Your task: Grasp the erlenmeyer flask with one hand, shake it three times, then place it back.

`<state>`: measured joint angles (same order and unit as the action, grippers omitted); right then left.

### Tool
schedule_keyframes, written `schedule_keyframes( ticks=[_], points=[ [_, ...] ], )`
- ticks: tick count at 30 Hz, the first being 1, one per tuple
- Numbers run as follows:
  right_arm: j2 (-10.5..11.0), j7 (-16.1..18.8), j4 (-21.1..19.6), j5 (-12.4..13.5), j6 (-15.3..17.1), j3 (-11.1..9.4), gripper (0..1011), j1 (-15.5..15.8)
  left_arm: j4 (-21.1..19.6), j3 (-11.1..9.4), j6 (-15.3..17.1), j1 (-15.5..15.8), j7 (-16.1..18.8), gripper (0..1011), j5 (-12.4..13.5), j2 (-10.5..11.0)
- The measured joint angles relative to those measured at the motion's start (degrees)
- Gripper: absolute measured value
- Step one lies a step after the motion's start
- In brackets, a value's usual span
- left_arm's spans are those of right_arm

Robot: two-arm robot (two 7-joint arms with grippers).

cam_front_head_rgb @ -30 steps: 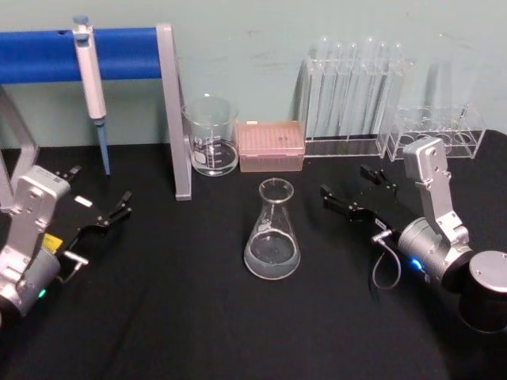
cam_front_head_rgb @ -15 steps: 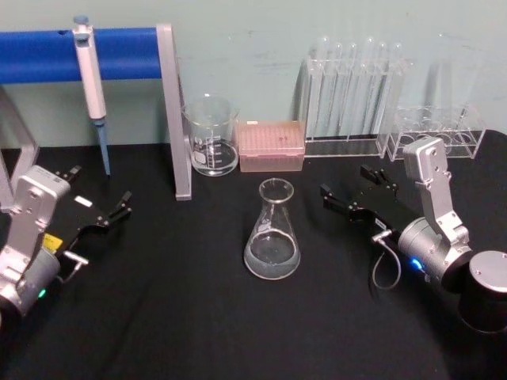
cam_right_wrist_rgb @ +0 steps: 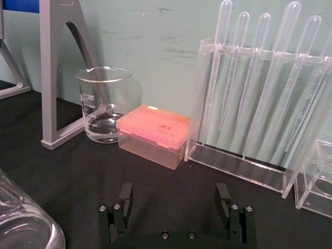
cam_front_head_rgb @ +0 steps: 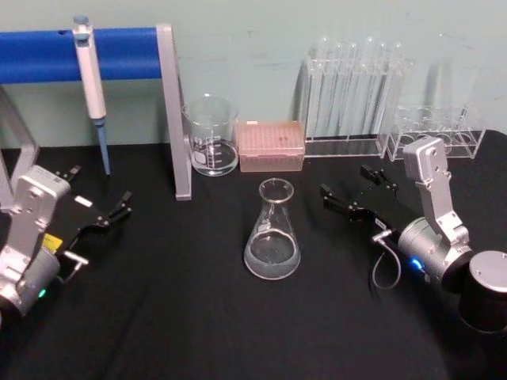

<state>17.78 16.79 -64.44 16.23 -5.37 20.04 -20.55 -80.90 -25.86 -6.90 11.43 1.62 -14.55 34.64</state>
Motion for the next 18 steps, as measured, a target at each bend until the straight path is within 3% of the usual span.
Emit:
schedule_keyframes(
  ticks=[18],
  points=[
    [0.00, 0.00, 0.00, 0.00, 0.00, 0.00, 1002, 0.00, 0.00, 0.00, 0.00, 0.00, 0.00, 1001, 0.00, 0.00]
  ],
)
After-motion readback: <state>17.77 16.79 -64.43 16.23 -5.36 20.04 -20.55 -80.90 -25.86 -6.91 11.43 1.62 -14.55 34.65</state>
